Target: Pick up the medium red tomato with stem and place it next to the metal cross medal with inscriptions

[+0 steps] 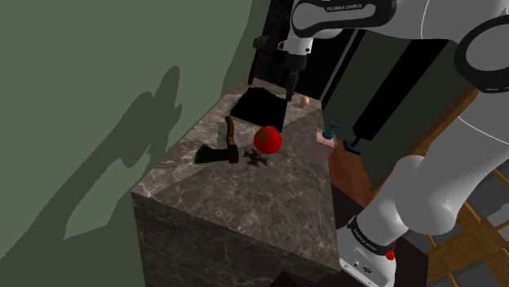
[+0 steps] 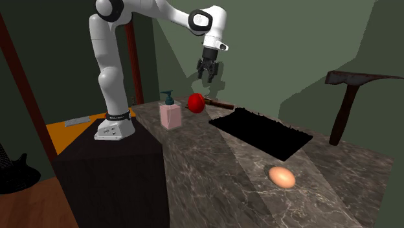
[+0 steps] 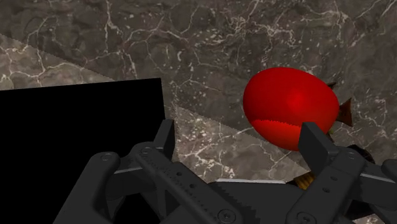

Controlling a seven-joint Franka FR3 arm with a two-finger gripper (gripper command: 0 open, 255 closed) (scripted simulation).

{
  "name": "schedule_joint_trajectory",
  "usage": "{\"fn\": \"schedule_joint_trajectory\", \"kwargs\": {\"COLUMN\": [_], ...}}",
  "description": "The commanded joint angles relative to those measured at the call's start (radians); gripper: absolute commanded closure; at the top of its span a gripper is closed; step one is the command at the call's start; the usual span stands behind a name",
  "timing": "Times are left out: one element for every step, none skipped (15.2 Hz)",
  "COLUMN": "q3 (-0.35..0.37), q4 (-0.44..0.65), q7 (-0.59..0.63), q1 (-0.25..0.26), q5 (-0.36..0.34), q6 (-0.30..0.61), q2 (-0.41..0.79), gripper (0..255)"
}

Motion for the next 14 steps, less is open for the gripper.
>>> {"fn": "schedule_joint_trajectory", "kwargs": {"q3": [0.000, 0.000, 0.000, 0.000, 0.000, 0.000, 0.000, 0.000, 0.000, 0.000, 0.000, 0.000, 0.000, 0.000], "q4": [-0.003, -0.003, -0.003, -0.003, -0.003, -0.003, -0.003, -0.003, -0.003, -0.003, -0.003, -0.003, -0.003, -0.003], "q7": [0.000, 0.000, 0.000, 0.000, 0.000, 0.000, 0.000, 0.000, 0.000, 0.000, 0.000, 0.000, 0.000, 0.000], "q1": [0.000, 0.000, 0.000, 0.000, 0.000, 0.000, 0.000, 0.000, 0.000, 0.000, 0.000, 0.000, 0.000, 0.000], "q5": [0.000, 0.000, 0.000, 0.000, 0.000, 0.000, 0.000, 0.000, 0.000, 0.000, 0.000, 0.000, 0.000, 0.000], "q6": [0.003, 0.003, 0.003, 0.003, 0.003, 0.003, 0.003, 0.003, 0.003, 0.003, 0.003, 0.003, 0.003, 0.003], "q2": [0.000, 0.000, 0.000, 0.000, 0.000, 0.000, 0.000, 0.000, 0.000, 0.000, 0.000, 0.000, 0.000, 0.000], "gripper": [0, 0, 0, 0, 0, 255, 255, 255, 255, 255, 255, 255, 255, 255]}}
